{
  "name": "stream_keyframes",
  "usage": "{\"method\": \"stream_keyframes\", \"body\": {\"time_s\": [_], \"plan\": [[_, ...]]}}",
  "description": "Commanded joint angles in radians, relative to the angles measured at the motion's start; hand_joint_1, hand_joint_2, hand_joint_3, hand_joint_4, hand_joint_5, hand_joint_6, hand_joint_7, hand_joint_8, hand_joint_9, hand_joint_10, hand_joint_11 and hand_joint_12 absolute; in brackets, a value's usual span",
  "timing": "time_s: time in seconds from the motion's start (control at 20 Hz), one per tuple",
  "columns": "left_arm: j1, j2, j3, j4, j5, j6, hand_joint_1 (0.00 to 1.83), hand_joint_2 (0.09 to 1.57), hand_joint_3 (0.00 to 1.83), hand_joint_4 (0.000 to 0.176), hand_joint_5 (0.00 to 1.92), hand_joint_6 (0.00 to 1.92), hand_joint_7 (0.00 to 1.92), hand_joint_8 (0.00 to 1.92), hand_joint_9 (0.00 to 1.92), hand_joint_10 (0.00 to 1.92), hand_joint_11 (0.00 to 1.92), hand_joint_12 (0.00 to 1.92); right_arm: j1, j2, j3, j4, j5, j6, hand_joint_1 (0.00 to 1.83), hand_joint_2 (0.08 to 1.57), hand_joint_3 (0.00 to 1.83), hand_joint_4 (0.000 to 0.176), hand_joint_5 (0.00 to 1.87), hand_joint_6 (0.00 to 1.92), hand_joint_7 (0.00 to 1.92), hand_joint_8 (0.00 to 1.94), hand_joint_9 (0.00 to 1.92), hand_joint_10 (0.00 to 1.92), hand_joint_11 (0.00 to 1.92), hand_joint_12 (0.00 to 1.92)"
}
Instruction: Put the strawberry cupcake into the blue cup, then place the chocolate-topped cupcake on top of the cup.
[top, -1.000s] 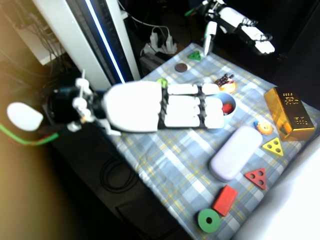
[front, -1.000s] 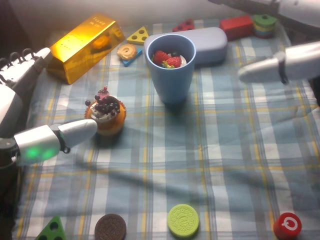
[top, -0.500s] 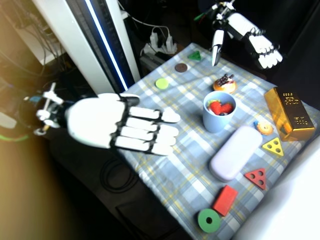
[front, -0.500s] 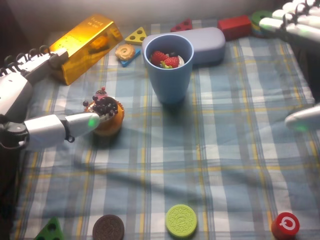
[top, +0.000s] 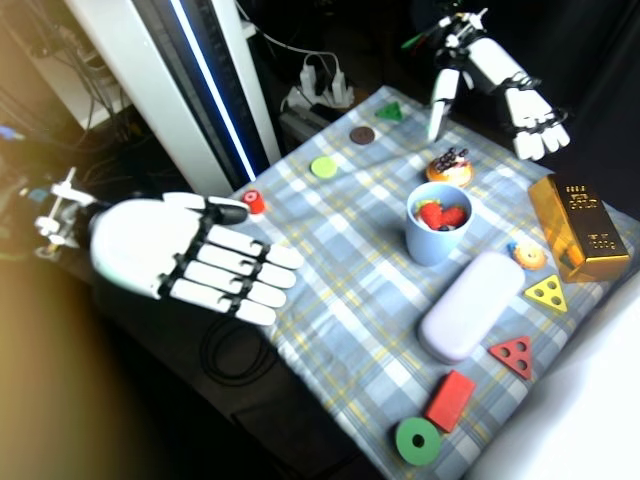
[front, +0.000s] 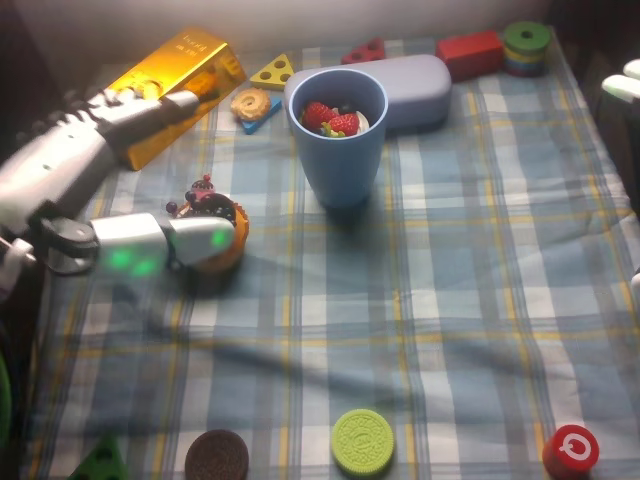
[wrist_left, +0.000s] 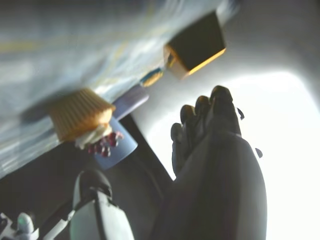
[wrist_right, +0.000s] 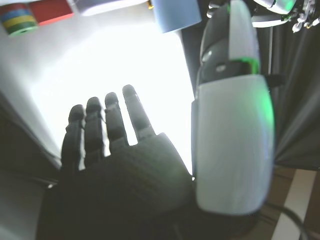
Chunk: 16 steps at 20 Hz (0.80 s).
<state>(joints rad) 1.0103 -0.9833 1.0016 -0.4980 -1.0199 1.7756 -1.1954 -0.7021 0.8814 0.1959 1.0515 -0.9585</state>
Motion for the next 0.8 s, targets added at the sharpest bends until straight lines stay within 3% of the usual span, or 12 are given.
{"method": "stream_keyframes", "body": {"time_s": [0.0,0.05,0.1,0.3,0.35,0.4,0.45,0.5,0.55,0.65,0.75], "plan": [[-0.014,-0.005,0.011,0.018,-0.083,-0.006,0.66,0.81,0.0,0.052,0.38,0.02,0.35,0.02,0.11,0.01,0.0,0.0,0.004,0.004,0.0,0.017,0.154,0.0,0.31,0.89,0.0,0.0,0.0,0.0,0.06,0.02,0.03,0.01,0.06,0.03],[-0.022,-0.012,0.015,0.028,-0.067,-0.006,0.64,0.79,0.0,0.056,0.41,0.01,0.36,0.01,0.11,0.01,0.0,0.0,0.004,0.004,0.0,0.018,0.156,0.0,0.33,0.9,0.0,0.0,0.0,0.0,0.07,0.01,0.03,0.01,0.07,0.04],[-0.027,-0.016,0.018,0.036,-0.052,-0.006,0.64,0.78,0.0,0.047,0.43,0.01,0.37,0.01,0.11,0.0,0.0,0.0,0.004,0.002,0.001,0.018,0.156,0.0,0.33,0.89,0.0,0.0,0.0,0.0,0.07,0.01,0.04,0.01,0.09,0.05],[-0.033,-0.021,0.03,0.048,0.0,-0.005,0.61,0.76,0.0,0.059,0.52,0.01,0.51,0.01,0.15,0.01,0.0,0.0,0.004,-0.003,0.001,0.017,0.157,0.0,0.38,0.9,0.0,0.0,0.0,0.0,0.05,0.0,0.04,0.01,0.1,0.06],[-0.033,-0.026,0.035,0.048,0.01,-0.006,0.63,0.76,0.0,0.062,0.54,0.01,0.54,0.01,0.17,0.01,0.0,0.0,0.004,-0.004,0.001,0.017,0.157,0.0,0.38,0.89,0.0,0.024,0.0,0.0,0.05,0.0,0.02,0.0,0.04,0.04],[-0.033,-0.029,0.039,0.048,0.016,-0.006,0.67,0.76,0.0,0.058,0.55,0.01,0.53,0.01,0.16,0.0,0.0,0.0,0.004,-0.005,0.001,0.017,0.158,0.0,0.39,0.89,0.0,0.009,0.0,0.0,0.05,0.0,0.03,0.0,0.03,0.04],[-0.033,-0.037,0.047,0.046,0.027,-0.006,0.69,0.77,0.0,0.061,0.56,0.01,0.52,0.0,0.14,0.0,0.0,0.0,0.004,-0.008,0.001,0.017,0.158,0.0,0.4,0.89,0.0,0.011,0.0,0.0,0.05,0.0,0.01,0.0,0.01,0.03],[-0.033,-0.041,0.051,0.045,0.034,-0.006,0.73,0.77,0.0,0.071,0.54,0.01,0.5,0.0,0.13,0.0,0.0,0.0,0.004,-0.01,0.002,0.017,0.158,0.0,0.4,0.9,0.0,0.0,0.0,0.0,0.02,0.0,0.0,0.0,0.01,0.03],[-0.033,-0.045,0.055,0.044,0.041,-0.006,0.76,0.77,0.0,0.075,0.55,0.01,0.51,0.0,0.14,0.0,0.0,0.0,0.003,-0.013,0.003,0.017,0.158,0.0,0.39,0.9,0.0,0.008,0.0,0.0,0.01,0.0,0.0,0.0,0.02,0.04],[-0.034,-0.048,0.059,0.042,0.048,-0.006,0.83,0.78,0.0,0.086,0.55,0.01,0.53,0.01,0.17,0.01,0.0,0.0,0.003,-0.014,0.004,0.017,0.158,0.0,0.34,0.88,0.0,0.055,0.0,0.0,0.0,0.0,0.0,0.0,0.03,0.05],[-0.034,-0.052,0.065,0.038,0.054,-0.006,0.81,0.8,0.01,0.084,0.55,0.0,0.53,0.01,0.17,0.01,0.0,0.0,0.003,-0.017,0.005,0.017,0.158,0.0,0.32,0.86,0.0,0.072,0.0,0.0,0.0,0.0,0.0,0.0,0.0,0.04]]}}
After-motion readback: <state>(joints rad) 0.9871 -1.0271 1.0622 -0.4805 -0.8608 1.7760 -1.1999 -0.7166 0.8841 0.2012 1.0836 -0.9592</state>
